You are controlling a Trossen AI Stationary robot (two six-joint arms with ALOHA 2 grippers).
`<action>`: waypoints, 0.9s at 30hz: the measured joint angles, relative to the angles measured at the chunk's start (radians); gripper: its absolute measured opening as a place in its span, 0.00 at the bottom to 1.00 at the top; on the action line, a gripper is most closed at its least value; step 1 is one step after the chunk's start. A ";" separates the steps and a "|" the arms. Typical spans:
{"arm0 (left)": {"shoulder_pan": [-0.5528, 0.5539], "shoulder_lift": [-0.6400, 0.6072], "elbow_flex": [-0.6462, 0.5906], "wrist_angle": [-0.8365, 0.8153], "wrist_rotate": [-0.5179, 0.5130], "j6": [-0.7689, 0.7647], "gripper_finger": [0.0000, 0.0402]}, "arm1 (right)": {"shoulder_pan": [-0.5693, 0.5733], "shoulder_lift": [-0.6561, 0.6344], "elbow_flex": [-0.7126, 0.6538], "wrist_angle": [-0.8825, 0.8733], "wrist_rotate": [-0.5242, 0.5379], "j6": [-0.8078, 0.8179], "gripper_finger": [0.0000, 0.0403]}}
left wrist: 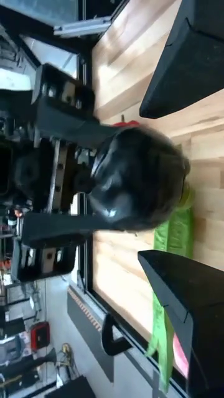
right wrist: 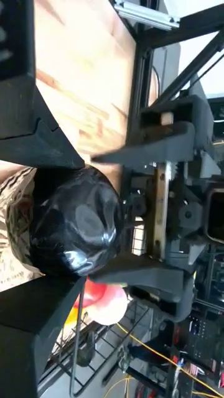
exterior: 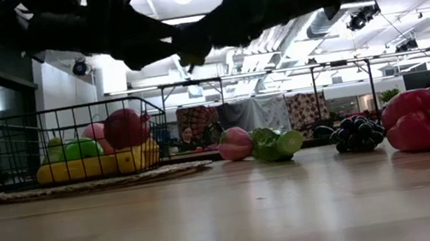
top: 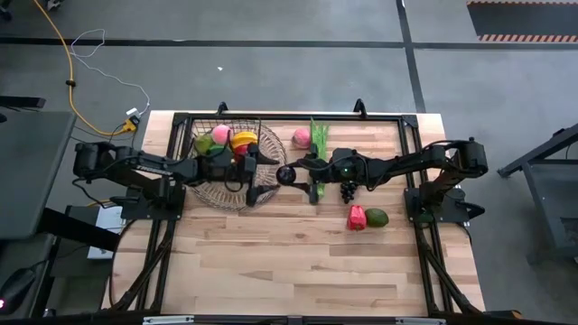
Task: Build produce basket
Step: Put the black mangosteen into the black wire basket
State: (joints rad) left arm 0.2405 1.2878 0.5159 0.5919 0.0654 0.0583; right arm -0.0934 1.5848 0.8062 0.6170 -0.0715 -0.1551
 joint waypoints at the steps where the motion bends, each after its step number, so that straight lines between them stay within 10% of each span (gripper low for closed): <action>1: -0.004 0.002 0.000 0.001 0.000 0.001 0.88 | 0.003 0.000 0.001 0.004 0.001 0.000 0.59; 27: -0.058 0.004 -0.002 0.091 0.055 0.024 0.88 | 0.015 0.001 0.003 0.061 -0.065 0.025 0.59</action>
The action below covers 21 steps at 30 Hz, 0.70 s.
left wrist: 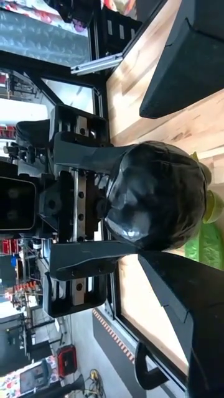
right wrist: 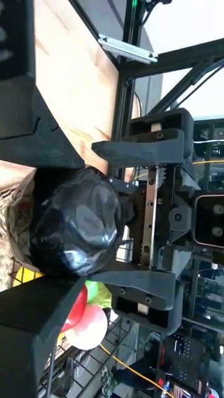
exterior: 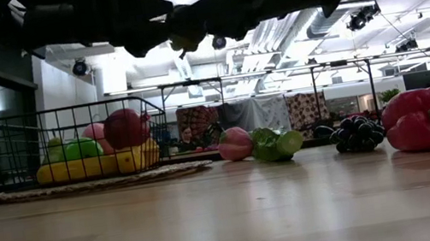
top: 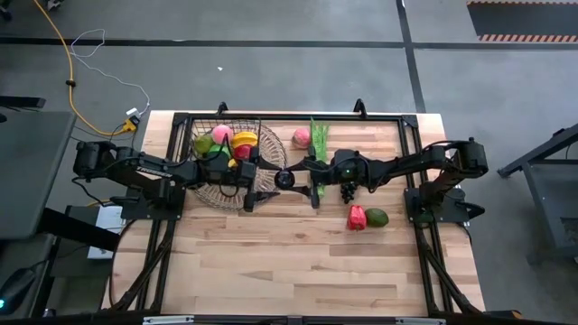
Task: Build produce basket
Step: Put the black mangosteen into the black wire basket
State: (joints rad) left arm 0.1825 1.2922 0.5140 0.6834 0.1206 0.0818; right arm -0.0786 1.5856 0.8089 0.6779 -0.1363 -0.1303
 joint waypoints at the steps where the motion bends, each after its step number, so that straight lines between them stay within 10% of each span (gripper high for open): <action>1: 0.000 0.000 0.000 -0.001 0.003 0.000 0.88 | 0.003 0.000 0.000 0.003 0.001 0.000 0.59; 21: -0.002 0.020 0.000 0.036 0.035 0.000 0.88 | 0.035 0.000 0.000 0.081 -0.008 0.001 0.59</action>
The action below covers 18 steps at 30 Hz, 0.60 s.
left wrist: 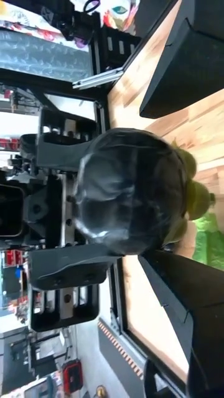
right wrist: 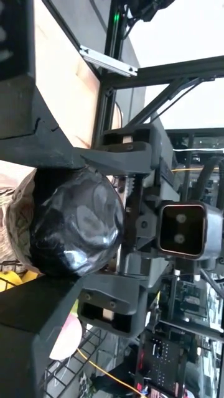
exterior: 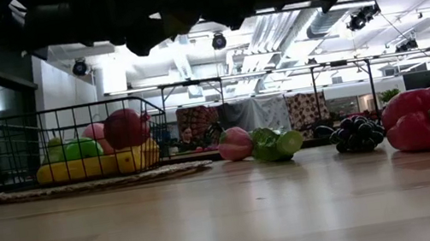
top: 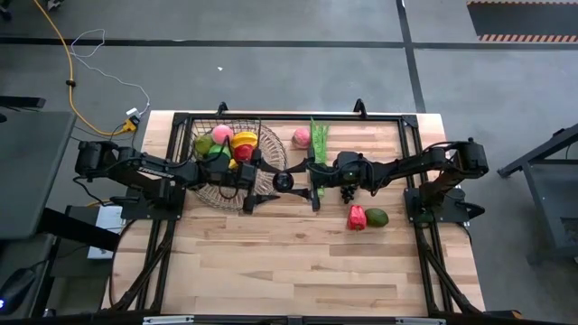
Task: Build produce basket
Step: Put the black mangosteen into the black wire basket
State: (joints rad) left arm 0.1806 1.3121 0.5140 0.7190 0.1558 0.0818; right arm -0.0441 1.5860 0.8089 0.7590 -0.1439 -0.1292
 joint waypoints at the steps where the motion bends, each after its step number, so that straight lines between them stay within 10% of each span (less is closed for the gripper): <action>1: 0.000 0.000 0.000 0.006 -0.004 0.000 0.88 | 0.000 0.000 0.000 0.000 0.000 0.000 0.59; 18: -0.019 0.052 -0.002 0.100 -0.056 0.012 0.65 | 0.001 -0.002 0.000 -0.010 -0.032 -0.002 0.59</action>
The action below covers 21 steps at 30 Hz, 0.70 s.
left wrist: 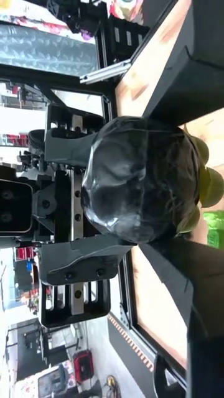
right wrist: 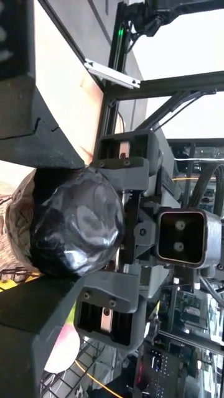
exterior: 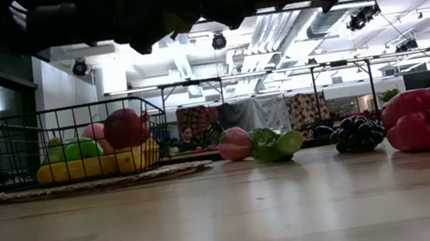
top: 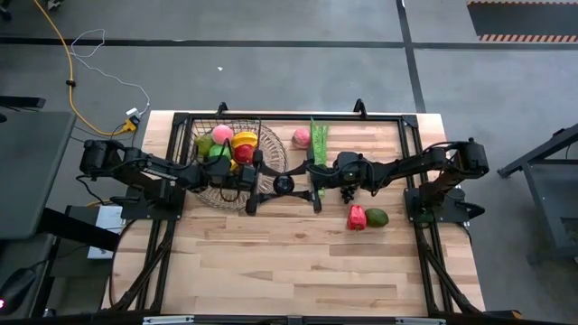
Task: Build produce basket
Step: Put the black mangosteen into the black wire basket
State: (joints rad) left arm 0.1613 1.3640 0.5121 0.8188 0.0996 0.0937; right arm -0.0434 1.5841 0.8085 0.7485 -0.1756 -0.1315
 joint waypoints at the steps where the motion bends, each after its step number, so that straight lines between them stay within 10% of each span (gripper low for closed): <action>1: -0.001 0.000 0.000 -0.001 -0.007 0.000 0.63 | 0.000 0.000 0.000 -0.001 -0.001 0.000 0.59; 21: 0.000 -0.004 0.000 -0.008 -0.025 0.020 0.55 | 0.000 0.000 0.000 -0.007 0.005 -0.004 0.59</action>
State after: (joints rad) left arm 0.1616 1.3598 0.5125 0.8112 0.0742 0.1135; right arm -0.0433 1.5841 0.8085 0.7414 -0.1703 -0.1352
